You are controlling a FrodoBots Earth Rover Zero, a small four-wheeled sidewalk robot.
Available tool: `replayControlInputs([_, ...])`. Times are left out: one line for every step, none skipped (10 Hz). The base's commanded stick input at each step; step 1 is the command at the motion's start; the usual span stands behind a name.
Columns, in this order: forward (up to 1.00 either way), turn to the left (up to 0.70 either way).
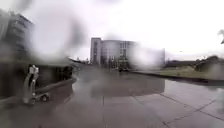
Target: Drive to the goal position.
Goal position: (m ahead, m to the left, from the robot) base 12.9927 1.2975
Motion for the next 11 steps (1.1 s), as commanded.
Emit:
replayControlInputs([0.7, 0.0])
replayControlInputs([0.7, 0.0])
replayControlInputs([0.7, 0.0])
replayControlInputs([0.7, 0.0])
replayControlInputs([0.7, 0.0])
replayControlInputs([0.7, 0.0])
replayControlInputs([0.7, 0.0])
replayControlInputs([0.7, 0.0])
replayControlInputs([0.7, 0.0])
replayControlInputs([0.7, 0.0])
replayControlInputs([0.7, 0.0])
